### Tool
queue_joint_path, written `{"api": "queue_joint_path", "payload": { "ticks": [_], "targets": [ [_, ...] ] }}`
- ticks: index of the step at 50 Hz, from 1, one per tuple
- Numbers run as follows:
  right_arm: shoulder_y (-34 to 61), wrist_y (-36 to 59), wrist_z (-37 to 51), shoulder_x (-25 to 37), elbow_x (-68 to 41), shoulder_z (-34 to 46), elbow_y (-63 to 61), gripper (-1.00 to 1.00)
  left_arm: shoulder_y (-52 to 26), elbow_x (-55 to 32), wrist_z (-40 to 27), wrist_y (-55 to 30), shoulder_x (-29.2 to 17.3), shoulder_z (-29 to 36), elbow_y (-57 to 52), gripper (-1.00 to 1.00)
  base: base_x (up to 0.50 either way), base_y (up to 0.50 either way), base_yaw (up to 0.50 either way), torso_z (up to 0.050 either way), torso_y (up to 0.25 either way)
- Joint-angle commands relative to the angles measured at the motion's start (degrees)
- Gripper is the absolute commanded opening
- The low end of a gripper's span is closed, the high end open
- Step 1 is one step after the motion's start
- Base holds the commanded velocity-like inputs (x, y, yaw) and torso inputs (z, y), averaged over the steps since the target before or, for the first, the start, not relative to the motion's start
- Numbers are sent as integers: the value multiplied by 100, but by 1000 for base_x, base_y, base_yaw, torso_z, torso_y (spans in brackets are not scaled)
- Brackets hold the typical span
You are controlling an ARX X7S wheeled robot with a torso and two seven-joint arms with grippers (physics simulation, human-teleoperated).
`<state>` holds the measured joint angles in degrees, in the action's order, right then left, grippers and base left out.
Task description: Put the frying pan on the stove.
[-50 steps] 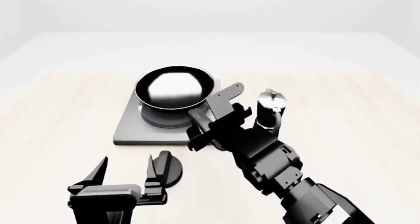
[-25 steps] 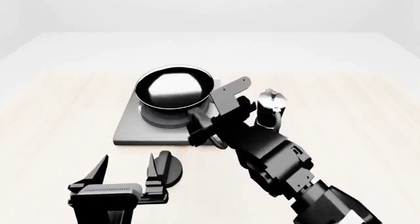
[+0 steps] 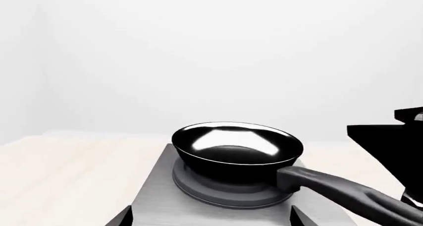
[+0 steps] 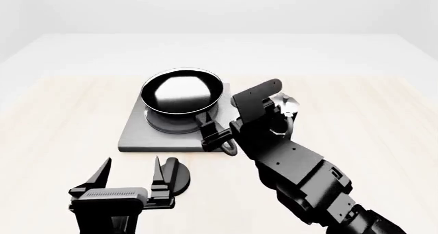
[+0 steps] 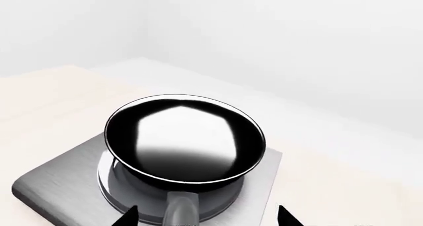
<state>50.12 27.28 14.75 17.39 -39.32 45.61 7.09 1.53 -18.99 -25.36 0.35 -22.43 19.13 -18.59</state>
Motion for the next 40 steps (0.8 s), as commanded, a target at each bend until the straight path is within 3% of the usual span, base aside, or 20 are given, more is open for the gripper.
{"api": "queue_joint_path", "payload": {
  "ticks": [1,40],
  "targets": [
    [-417,-66,554,351,-38,-186,-852,100,-51,-8,-25,-99,-48,14,-102,100,0,0,0,0,0],
    [-1717,-472,1807,1435,68,-583,-3152,100,112,-10,-208,-259,-278,-13,-810,100,0,0,0,0,0]
  ]
}}
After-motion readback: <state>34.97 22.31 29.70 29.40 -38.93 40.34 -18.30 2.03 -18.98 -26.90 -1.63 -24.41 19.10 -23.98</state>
